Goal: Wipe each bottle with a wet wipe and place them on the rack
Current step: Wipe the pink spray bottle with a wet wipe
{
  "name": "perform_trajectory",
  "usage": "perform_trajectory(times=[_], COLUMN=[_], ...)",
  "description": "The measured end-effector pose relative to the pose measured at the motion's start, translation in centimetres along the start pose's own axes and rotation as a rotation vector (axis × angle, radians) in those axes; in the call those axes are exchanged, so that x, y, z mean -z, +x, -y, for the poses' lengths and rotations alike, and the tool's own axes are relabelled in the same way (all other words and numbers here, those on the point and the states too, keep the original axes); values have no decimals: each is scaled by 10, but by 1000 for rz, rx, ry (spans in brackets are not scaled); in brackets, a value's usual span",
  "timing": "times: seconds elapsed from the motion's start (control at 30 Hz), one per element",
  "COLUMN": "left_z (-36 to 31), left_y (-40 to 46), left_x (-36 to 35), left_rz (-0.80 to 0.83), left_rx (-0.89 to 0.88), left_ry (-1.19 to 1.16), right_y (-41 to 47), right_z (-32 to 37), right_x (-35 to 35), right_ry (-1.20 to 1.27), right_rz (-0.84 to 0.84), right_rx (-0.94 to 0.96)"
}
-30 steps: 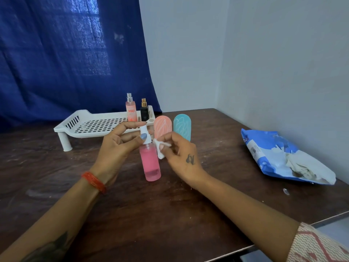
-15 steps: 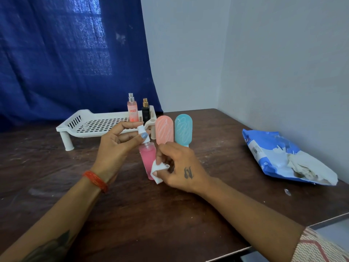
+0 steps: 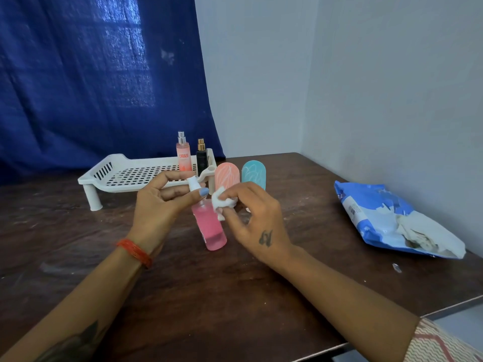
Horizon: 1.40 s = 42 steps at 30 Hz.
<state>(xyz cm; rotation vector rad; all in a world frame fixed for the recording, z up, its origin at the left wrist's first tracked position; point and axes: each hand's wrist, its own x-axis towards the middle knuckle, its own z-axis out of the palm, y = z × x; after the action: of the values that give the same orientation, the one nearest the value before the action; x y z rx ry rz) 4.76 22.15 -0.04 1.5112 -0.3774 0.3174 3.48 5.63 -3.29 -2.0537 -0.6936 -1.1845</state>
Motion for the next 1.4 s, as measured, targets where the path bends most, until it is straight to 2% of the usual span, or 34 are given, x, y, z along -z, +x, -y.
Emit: perform_trajectory(times=[0.2, 0.3, 0.37, 0.57, 0.8, 0.87, 0.93, 1.0, 1.13, 1.3, 1.4], left_z=[1, 2, 2, 1, -1, -1, -1, -1, -2, 1, 2], left_y=[0, 0, 0, 0, 3, 3, 2, 2, 1, 3, 3], left_x=[-4, -4, -4, -3, 3, 3, 3, 4, 4, 4, 5], left_rz=[-40, -49, -42, 53, 164, 194, 205, 196, 167, 113, 97], left_rx=[-17, -16, -9, 6, 49, 46, 23, -7, -62, -87, -90], left_ry=[6, 16, 18, -39, -13, 3, 19, 52, 122, 172, 177], right_y=[-1, 0, -1, 0, 5, 5, 4, 3, 0, -7, -8], right_z=[6, 6, 6, 5, -1, 0, 3, 7, 8, 8, 8], right_x=[-7, -9, -9, -11, -14, -12, -10, -8, -7, -4, -2], right_ry=[-186, -204, -133, 122, 301, 336, 324, 305, 273, 90, 79], right_rz=[114, 136, 121, 44, 248, 231, 139, 119, 172, 257, 355], right_rx=[313, 348, 286, -55, -435, -489, -421, -338, -264, -100, -102])
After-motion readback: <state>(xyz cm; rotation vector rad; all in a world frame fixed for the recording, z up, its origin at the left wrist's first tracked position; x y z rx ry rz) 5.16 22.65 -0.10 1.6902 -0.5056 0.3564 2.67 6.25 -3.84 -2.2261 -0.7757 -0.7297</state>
